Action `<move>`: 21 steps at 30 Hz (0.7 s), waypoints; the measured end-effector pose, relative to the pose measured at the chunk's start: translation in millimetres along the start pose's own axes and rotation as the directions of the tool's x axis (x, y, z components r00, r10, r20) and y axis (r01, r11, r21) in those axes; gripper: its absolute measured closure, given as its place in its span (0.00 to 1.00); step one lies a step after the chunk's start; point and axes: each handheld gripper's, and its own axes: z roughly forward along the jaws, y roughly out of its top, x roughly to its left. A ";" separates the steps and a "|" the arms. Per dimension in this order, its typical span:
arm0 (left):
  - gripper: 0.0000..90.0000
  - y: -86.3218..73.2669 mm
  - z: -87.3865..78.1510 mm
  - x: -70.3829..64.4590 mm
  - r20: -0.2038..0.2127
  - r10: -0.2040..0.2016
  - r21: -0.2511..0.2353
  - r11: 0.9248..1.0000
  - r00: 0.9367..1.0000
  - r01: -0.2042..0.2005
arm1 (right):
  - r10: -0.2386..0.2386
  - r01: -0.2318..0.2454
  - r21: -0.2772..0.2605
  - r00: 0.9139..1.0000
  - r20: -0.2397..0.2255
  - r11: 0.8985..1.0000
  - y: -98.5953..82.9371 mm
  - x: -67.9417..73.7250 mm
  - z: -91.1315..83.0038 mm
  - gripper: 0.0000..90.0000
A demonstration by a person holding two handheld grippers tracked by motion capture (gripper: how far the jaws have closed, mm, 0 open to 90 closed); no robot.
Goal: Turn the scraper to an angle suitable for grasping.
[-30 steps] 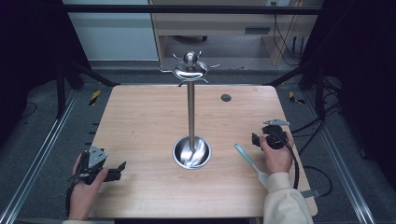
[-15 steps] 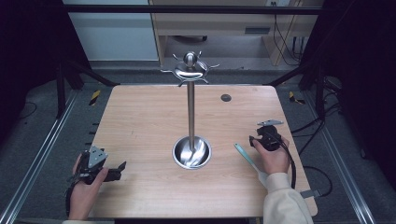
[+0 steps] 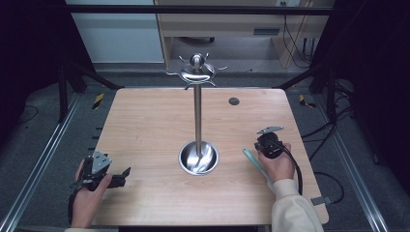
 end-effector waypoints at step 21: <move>0.03 0.1 -0.3 0.0 -0.003 0.001 0.000 1.000 1.000 -0.001 | -0.060 0.066 0.100 0.996 -0.068 0.993 0.0 14.4 17.1 1.00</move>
